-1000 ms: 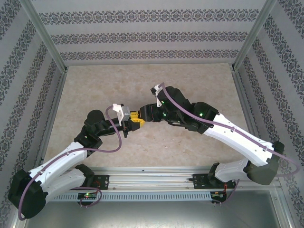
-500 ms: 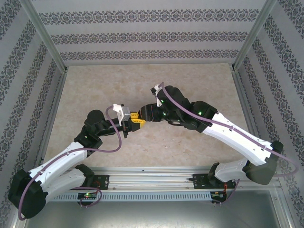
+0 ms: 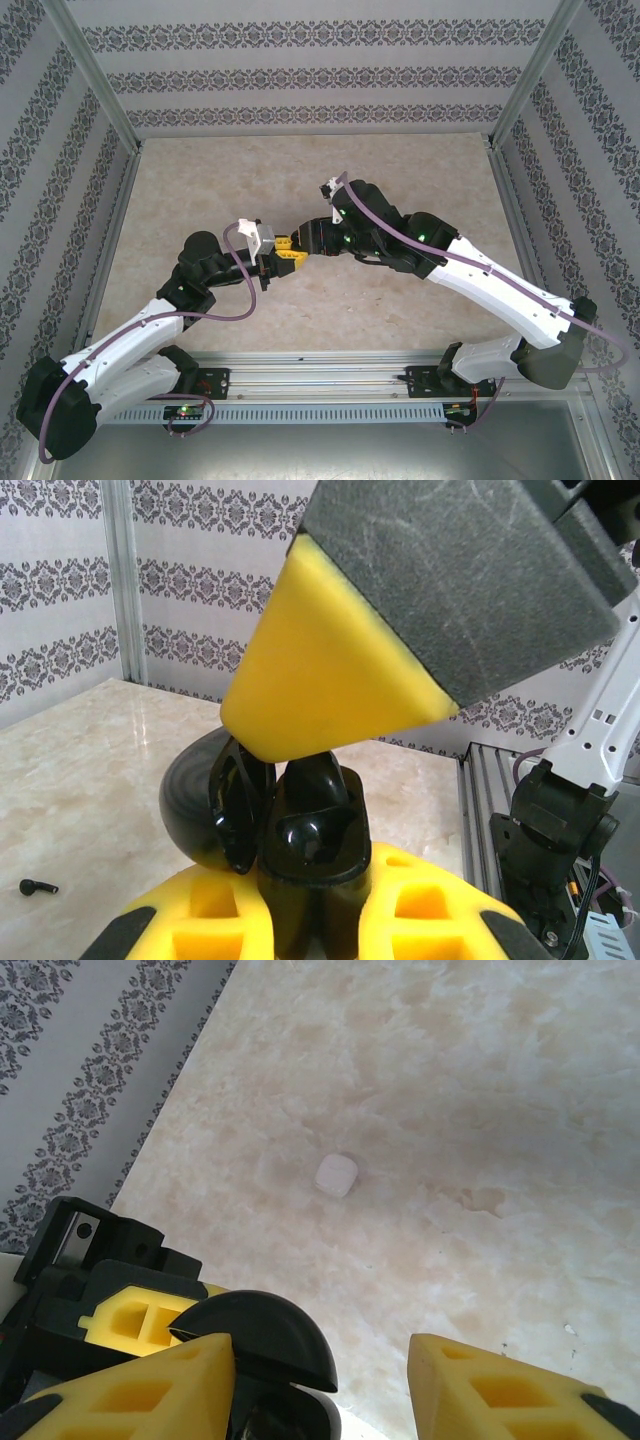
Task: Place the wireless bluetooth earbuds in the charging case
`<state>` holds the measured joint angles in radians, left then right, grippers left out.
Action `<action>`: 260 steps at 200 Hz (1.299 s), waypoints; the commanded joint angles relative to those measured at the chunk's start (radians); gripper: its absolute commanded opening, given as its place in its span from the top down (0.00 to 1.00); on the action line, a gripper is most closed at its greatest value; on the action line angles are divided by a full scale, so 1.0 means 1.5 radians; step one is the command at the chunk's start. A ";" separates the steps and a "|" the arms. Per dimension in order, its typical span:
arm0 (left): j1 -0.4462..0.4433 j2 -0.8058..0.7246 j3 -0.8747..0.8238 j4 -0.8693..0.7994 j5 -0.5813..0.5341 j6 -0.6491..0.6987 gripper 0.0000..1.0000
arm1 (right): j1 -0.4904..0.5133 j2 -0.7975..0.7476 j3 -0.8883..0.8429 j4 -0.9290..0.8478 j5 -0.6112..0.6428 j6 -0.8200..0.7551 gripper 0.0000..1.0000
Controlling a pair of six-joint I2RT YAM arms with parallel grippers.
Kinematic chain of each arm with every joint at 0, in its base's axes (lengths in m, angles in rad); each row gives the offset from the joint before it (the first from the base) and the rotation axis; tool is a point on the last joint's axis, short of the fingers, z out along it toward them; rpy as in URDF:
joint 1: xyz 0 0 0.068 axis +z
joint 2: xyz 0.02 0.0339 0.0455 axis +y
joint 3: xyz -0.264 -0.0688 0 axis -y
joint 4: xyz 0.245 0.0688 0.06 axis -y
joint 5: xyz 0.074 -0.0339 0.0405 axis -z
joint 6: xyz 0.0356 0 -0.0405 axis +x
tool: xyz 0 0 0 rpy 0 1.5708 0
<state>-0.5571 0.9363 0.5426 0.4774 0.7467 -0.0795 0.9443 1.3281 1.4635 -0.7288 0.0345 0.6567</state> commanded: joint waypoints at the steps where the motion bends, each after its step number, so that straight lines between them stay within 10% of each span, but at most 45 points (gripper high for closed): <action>1: -0.006 -0.008 0.005 0.038 0.008 -0.001 1.00 | -0.006 -0.008 -0.011 -0.022 0.004 0.009 0.52; 153: 0.004 0.033 -0.040 0.123 -0.014 -0.058 1.00 | -0.131 -0.055 -0.003 -0.078 -0.001 -0.058 0.50; 260: 0.038 0.135 -0.055 0.197 0.010 -0.081 1.00 | -0.305 0.357 0.200 -0.144 -0.050 -0.197 0.49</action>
<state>-0.5220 1.1152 0.4675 0.6720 0.7319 -0.1829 0.5159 1.7302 1.6417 -0.8658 -0.0181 0.4461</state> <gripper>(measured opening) 0.153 0.506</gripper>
